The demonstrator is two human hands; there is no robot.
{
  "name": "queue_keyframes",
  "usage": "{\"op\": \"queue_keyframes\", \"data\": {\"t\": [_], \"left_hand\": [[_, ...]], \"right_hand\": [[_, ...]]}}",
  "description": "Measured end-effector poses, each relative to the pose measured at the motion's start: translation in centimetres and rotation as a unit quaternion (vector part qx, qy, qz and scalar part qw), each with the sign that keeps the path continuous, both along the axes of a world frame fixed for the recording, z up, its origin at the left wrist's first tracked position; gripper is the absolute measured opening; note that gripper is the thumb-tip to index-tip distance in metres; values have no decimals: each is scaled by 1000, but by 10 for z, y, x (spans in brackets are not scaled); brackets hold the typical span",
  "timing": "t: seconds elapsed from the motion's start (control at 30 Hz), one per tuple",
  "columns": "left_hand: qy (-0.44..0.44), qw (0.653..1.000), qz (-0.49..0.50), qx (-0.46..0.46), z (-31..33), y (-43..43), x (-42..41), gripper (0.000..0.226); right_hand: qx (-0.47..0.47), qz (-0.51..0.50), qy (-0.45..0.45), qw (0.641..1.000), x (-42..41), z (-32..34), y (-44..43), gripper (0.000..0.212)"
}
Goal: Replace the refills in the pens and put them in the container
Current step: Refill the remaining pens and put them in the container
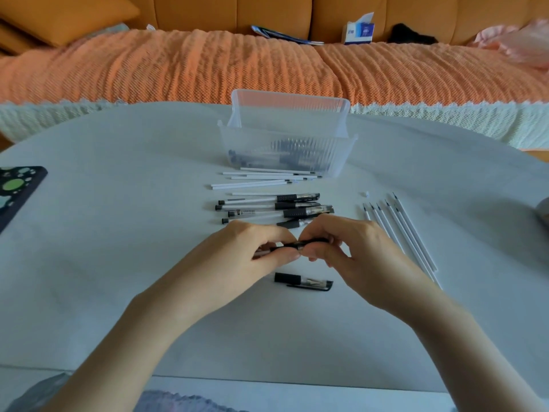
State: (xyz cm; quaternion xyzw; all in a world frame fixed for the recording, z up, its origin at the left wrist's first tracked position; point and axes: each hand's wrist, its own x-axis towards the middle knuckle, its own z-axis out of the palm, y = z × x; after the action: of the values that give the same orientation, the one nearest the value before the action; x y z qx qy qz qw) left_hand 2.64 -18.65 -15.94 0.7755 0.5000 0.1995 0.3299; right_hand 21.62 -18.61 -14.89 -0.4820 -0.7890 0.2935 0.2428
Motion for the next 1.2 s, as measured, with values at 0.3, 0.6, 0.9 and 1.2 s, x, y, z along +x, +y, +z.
{"op": "queue_keyframes", "data": {"t": [0.3, 0.6, 0.9, 1.2], "left_hand": [[84, 990, 39, 105, -5, -4, 0, 15], [11, 983, 59, 172, -2, -3, 8, 28], [5, 983, 61, 172, -4, -2, 12, 39], [28, 983, 84, 163, -4, -4, 12, 30]], "right_hand": [[-24, -22, 12, 999, 5, -3, 5, 5], [52, -31, 41, 997, 5, -1, 2, 8], [31, -23, 60, 997, 5, -2, 3, 8], [8, -39, 68, 997, 9, 2, 4, 9]]}}
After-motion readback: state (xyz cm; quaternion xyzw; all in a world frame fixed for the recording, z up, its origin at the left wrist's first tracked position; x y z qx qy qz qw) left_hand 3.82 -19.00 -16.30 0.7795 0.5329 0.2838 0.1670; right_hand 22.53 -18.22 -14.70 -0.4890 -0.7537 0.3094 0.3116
